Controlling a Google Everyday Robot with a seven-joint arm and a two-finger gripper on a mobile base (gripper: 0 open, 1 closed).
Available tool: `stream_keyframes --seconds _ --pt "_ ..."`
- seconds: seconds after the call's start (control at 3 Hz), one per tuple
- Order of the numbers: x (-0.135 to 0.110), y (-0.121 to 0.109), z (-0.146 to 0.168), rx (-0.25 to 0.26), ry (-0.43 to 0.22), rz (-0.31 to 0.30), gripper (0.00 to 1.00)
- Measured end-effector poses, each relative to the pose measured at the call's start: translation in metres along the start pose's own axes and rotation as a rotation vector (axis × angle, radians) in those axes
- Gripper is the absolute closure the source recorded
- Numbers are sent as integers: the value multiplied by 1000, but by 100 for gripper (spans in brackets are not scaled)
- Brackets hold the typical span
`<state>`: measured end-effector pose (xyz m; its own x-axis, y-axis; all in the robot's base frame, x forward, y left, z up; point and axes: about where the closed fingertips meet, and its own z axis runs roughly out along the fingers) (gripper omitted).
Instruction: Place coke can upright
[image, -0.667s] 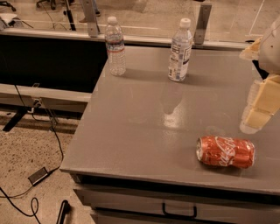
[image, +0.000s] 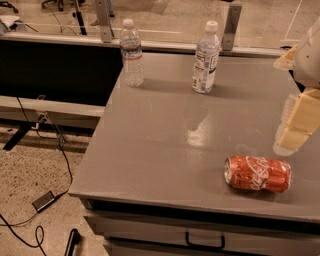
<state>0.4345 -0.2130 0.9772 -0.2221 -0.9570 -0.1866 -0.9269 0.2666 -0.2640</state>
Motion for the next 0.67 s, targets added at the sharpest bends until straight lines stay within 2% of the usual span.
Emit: stream_keyframes --seconds 0.33,0.67 --pt "-3 17 12 0 4 -43 0" --pt "-2 38 44 -51 -10 -92 0"
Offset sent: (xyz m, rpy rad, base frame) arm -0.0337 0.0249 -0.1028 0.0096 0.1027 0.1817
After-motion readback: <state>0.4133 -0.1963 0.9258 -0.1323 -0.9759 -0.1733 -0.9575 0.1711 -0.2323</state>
